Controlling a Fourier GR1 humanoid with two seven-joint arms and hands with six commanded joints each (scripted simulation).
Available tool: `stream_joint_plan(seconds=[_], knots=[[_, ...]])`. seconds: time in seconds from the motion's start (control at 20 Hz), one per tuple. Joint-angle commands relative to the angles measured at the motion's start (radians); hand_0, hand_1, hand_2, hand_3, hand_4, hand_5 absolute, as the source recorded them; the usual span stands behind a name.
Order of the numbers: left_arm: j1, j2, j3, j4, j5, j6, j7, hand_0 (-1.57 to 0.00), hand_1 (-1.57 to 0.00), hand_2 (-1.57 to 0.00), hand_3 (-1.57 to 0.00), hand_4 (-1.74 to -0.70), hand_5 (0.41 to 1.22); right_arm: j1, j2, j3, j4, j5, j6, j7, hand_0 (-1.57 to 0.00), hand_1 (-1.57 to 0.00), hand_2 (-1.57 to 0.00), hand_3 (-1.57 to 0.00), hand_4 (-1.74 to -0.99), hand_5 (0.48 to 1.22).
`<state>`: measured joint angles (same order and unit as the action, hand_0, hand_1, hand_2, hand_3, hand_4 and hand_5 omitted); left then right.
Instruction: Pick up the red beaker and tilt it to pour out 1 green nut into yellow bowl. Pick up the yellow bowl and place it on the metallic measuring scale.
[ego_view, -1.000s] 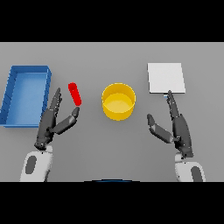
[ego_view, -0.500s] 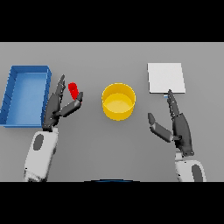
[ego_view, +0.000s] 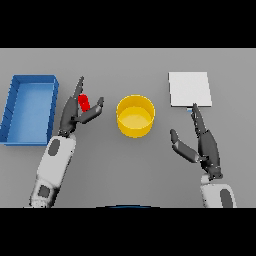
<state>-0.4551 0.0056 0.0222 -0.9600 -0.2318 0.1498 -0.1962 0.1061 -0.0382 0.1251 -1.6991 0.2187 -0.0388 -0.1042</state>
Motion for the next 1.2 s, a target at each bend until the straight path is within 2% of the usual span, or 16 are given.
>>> stream_joint_plan(seconds=[0.0,0.1,0.15,0.2,0.25,0.35,0.4,0.5,0.55,0.65,0.75,0.8,0.9,0.95,1.05,1.15], knots=[[-0.009,0.0,0.005,0.021,0.001,0.002,-0.018,0.0,0.0,0.0,0.0,-1.26,0.68,-0.001,0.0,-0.002,0.002,0.001,-0.003,-0.007,0.0,0.0,0.0,0.0,-1.262,0.691],[-0.032,-0.002,0.016,0.06,0.0,0.014,-0.036,0.0,0.0,0.0,0.0,-1.27,0.692,0.015,0.007,0.008,-0.01,0.003,-0.001,-0.024,0.0,0.0,0.0,0.0,-1.265,0.691],[-0.041,-0.009,0.024,0.077,0.002,0.028,-0.064,0.0,-0.02,-0.04,0.0,-1.3,0.715,0.014,0.008,0.013,-0.019,0.012,-0.006,-0.016,0.0,0.0,0.0,0.0,-1.259,0.691],[-0.052,-0.013,0.034,0.097,0.006,0.037,-0.086,-0.09,-0.14,-0.15,-0.05,-1.32,0.741,-0.005,0.011,0.01,-0.006,0.019,-0.016,0.004,0.0,0.0,0.0,0.0,-1.255,0.691],[-0.057,-0.019,0.042,0.103,0.01,0.052,-0.099,-0.32,-0.36,-0.36,-0.22,-1.35,0.77,0.007,0.004,0.009,-0.012,0.021,-0.014,-0.015,0.0,0.0,0.0,0.0,-1.252,0.69],[-0.071,-0.028,0.049,0.124,0.01,0.058,-0.1,-0.77,-0.8,-0.79,-0.58,-1.48,0.933,0.0,0.005,0.013,-0.013,0.028,-0.016,-0.003,0.0,0.0,0.0,0.0,-1.245,0.692],[-0.068,-0.035,0.045,0.122,0.002,0.059,-0.126,-0.93,-0.95,-0.95,-0.76,-1.53,0.99,-0.005,-0.001,0.009,-0.008,0.03,-0.016,0.005,0.0,0.0,0.0,0.0,-1.241,0.695],[-0.073,-0.045,0.055,0.134,0.013,0.055,-0.159,-1.16,-1.18,-1.17,-1.0,-1.6,1.073,0.005,0.005,0.01,-0.001,0.022,-0.012,-0.003,0.0,0.0,0.0,0.0,-1.233,0.688],[-0.077,-0.046,0.059,0.149,0.015,0.058,-0.186,-1.24,-1.25,-1.25,-1.11,-1.57,1.103,-0.004,0.008,0.009,-0.001,0.019,-0.013,-0.006,0.0,0.0,0.0,0.0,-1.233,0.686],[-0.076,-0.046,0.064,0.137,0.021,0.068,-0.168,-1.36,-1.37,-1.37,-1.28,-1.63,1.125,-0.007,0.004,0.008,0.002,0.025,-0.016,-0.006,0.0,0.0,0.0,0.0,-1.219,0.68],[-0.078,-0.048,0.066,0.115,0.028,0.079,-0.163,-1.44,-1.44,-1.44,-1.38,-1.67,1.128,-0.009,0.009,0.014,0.007,0.036,-0.021,-0.009,0.0,0.0,0.0,0.0,-1.196,0.673],[-0.088,-0.04,0.062,0.1,0.025,0.08,-0.136,-1.46,-1.47,-1.47,-1.42,-1.69,1.129,-0.011,0.01,0.016,0.013,0.041,-0.024,-0.013,0.0,0.0,0.0,0.0,-1.186,0.67],[-0.085,-0.024,0.049,0.076,0.016,0.076,-0.133,-1.5,-1.5,-1.5,-1.47,-1.71,1.126,-0.008,0.001,0.01,0.01,0.046,-0.029,-0.024,0.0,0.0,0.0,0.0,-1.16,0.664],[-0.102,-0.01,0.043,0.059,0.009,0.076,-0.101,-1.52,-1.52,-1.52,-1.49,-1.71,1.125,0.008,0.003,0.024,-0.011,0.065,-0.036,-0.034,0.0,0.0,0.0,0.0,-1.141,0.66],[-0.108,0.019,0.006,0.016,-0.02,0.056,-0.075,-1.54,-1.54,-1.54,-1.52,-1.72,1.127,-0.004,0.006,0.021,0.002,0.081,-0.052,-0.011,0.0,0.0,0.0,0.0,-1.116,0.656],[-0.125,0.061,-0.051,-0.014,-0.083,0.038,-0.035,-1.55,-1.55,-1.55,-1.54,-1.73,1.134,-0.001,-0.005,0.017,0.006,0.085,-0.05,-0.026,0.0,0.0,0.0,0.0,-1.103,0.656]])
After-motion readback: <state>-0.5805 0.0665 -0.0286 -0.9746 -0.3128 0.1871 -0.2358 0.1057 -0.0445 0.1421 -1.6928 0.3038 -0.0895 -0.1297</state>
